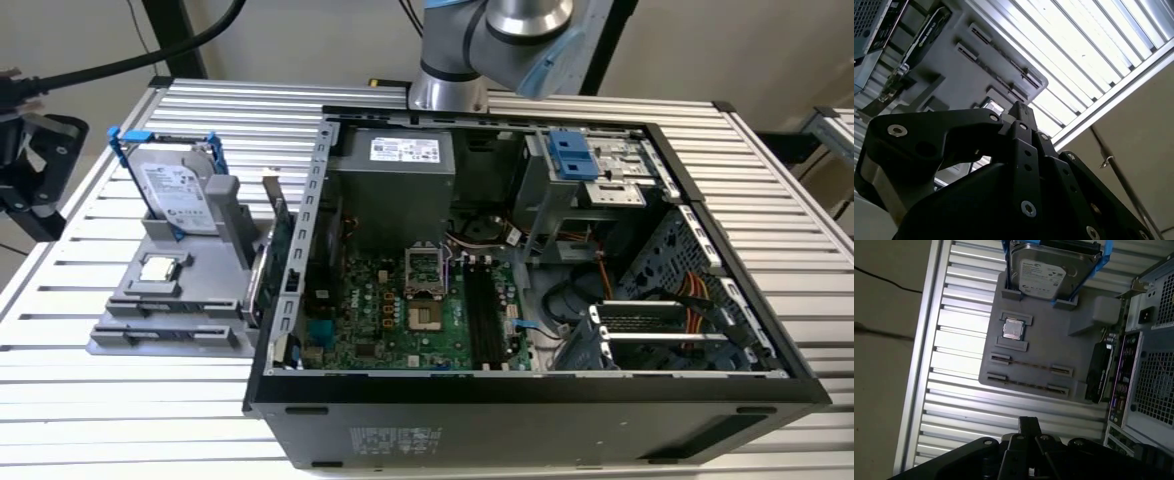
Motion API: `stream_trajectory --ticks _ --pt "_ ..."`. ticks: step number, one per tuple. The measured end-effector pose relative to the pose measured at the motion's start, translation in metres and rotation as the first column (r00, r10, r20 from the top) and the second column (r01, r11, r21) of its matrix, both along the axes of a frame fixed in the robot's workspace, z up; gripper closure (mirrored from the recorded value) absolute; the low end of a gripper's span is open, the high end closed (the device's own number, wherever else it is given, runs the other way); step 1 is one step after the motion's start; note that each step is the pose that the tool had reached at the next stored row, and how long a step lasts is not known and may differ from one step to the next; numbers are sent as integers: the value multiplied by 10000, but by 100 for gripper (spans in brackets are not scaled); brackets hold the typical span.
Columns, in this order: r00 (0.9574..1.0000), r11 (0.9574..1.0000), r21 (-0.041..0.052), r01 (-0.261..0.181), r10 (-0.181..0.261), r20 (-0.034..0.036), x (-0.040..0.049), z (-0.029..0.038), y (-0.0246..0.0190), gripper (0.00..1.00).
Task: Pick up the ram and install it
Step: 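Pick up the ram and move it above insertion slot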
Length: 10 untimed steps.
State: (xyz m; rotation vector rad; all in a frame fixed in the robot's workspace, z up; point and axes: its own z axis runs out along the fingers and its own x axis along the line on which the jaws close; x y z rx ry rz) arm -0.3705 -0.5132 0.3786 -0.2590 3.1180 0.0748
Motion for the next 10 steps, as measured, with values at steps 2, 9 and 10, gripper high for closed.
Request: stream_trajectory --ticks 2,9,10 --pt "10000 10000 0 -74 74 0 0 0 0 100" --pt "9994 9994 -1 -347 347 -1 0 1 0 100" --pt "9992 9992 -1 -389 389 -1 0 1 0 100"
